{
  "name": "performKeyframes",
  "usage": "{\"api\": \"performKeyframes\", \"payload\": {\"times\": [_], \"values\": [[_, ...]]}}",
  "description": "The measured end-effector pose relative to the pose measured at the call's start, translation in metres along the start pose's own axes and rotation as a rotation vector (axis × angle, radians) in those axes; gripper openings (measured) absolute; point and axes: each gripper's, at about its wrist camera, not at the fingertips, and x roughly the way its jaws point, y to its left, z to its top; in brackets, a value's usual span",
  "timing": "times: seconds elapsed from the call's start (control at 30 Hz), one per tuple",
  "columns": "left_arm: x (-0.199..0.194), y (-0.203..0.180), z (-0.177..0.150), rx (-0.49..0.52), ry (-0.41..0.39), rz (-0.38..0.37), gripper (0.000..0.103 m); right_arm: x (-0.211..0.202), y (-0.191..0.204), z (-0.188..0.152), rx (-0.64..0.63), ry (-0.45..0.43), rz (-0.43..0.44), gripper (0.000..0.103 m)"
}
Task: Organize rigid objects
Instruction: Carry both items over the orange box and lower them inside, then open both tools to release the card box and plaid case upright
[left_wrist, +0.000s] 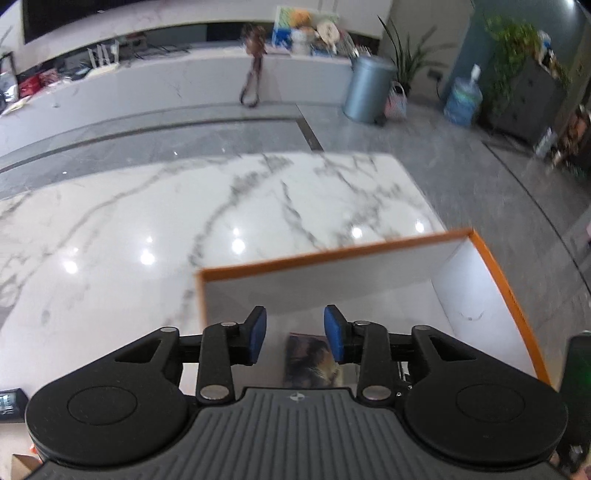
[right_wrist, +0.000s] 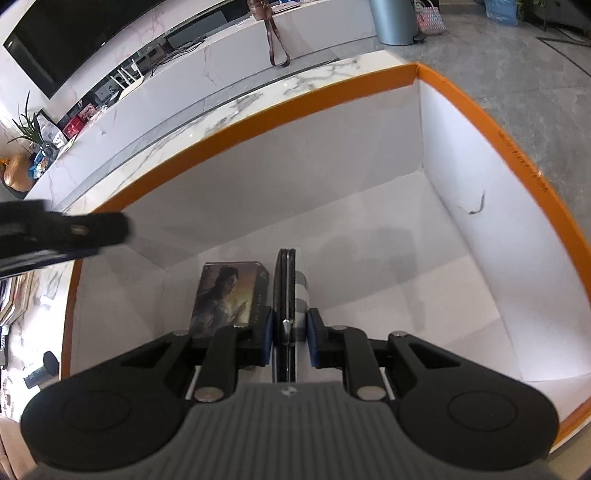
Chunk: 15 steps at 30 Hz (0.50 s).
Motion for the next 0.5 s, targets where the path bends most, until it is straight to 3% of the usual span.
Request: {"api": "performKeyframes", "payload": {"times": [0.1, 0.2, 0.43, 0.5], "values": [[-0.014, 0.015, -0.004, -0.02, -0.026, 0.021, 0.051, 0.004, 0.004, 0.004, 0.015, 0.019, 0.001, 0.019], [-0.01, 0.026, -0.011, -0.035, 0.034, 0.039, 0.052, 0.008, 0.012, 0.006, 0.014, 0.035, 0.006, 0.019], [0.012, 0.046, -0.027, -0.093, 0.146, -0.044, 0.015, 0.019, 0.031, 0.011, 0.045, 0.056, 0.029, 0.019], [0.015, 0.047, -0.027, -0.083, 0.142, -0.046, 0.012, 0.022, 0.035, 0.012, 0.06, 0.066, 0.046, 0.019]]}}
